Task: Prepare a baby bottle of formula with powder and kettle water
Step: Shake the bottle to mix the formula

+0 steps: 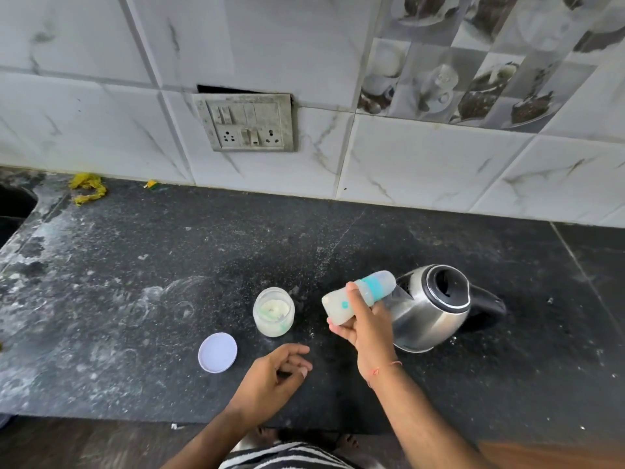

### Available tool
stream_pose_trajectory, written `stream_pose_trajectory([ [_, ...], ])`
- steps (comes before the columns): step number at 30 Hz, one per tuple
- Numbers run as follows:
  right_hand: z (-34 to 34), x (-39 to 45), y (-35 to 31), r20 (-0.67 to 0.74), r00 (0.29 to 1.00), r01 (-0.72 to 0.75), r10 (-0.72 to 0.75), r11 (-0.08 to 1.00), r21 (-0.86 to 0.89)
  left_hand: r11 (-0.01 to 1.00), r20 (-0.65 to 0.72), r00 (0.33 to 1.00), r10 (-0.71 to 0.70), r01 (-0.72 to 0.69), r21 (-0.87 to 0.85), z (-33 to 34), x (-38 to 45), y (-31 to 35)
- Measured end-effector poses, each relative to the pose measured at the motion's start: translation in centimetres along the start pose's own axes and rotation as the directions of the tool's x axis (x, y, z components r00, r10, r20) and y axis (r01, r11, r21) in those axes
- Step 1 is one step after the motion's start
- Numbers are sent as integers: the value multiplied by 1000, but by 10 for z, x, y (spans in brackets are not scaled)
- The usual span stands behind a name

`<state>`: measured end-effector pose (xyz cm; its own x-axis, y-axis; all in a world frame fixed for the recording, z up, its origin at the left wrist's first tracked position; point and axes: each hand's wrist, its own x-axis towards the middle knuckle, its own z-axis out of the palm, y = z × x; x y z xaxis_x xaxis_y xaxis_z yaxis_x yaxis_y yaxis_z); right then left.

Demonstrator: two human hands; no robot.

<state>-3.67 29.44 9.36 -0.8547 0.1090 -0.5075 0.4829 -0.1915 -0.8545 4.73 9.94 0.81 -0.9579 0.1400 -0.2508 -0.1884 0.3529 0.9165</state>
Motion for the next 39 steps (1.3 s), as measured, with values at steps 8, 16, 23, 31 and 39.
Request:
stream_pose_trajectory([
  [8, -2, -4, 0, -32, 999, -40, 37, 993, -107, 1000, -11, 1000, -1, 1, 4, 0, 3, -8],
  [16, 2, -6, -9, -38, 999, -11, 5, 990, -141, 1000, 5, 1000, 26, -26, 8, -4, 4, 0],
  [23, 0, -6, -11, 11, 1000, 25, -23, 968, -251, 999, -2, 999, 45, -45, -4, -3, 6, 4],
  [31, 0, -8, -20, -15, 993, 102, -119, 903, -417, 998, -3, 999, 31, -32, -46, -4, -2, 5],
  [39, 3, -14, -6, -2, 977, 171, -214, 784, -597, 999, 27, 999, 22, -23, 29, -10, 4, 3],
])
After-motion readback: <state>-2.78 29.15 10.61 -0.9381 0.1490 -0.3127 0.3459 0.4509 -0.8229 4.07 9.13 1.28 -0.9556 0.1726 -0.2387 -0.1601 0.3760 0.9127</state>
